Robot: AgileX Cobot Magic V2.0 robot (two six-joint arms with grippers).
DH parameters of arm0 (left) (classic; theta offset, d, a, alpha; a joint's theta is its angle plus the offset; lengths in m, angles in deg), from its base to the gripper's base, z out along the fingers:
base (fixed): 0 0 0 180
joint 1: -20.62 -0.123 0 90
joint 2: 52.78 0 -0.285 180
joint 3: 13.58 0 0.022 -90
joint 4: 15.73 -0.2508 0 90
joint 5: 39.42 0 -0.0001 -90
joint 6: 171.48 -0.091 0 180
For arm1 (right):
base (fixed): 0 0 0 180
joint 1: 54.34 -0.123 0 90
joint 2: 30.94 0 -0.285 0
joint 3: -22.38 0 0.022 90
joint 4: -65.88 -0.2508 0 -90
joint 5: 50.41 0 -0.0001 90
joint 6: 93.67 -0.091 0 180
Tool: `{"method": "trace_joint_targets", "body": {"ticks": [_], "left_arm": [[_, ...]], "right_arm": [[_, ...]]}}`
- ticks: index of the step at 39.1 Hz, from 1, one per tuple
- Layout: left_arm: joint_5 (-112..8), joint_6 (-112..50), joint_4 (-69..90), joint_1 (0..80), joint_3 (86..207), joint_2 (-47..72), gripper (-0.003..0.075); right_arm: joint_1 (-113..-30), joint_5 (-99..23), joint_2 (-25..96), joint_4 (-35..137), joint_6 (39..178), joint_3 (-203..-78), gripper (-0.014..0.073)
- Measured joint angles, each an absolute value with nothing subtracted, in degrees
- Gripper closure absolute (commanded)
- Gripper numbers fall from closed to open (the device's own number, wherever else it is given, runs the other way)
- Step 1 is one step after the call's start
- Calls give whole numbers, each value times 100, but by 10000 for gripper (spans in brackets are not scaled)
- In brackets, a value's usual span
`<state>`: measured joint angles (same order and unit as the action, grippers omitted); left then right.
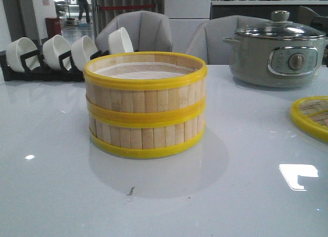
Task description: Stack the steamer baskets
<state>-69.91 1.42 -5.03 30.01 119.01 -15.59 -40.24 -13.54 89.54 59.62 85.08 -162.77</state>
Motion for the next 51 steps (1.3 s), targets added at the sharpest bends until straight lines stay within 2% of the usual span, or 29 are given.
{"method": "trace_joint_targets", "body": {"ticks": [51], "left_arm": [[-6991, 142, -503, 3001, 11901, -1559, 635]], "right_arm": [[-4024, -1457, 9066, 5952, 8508, -16277, 292]]}}
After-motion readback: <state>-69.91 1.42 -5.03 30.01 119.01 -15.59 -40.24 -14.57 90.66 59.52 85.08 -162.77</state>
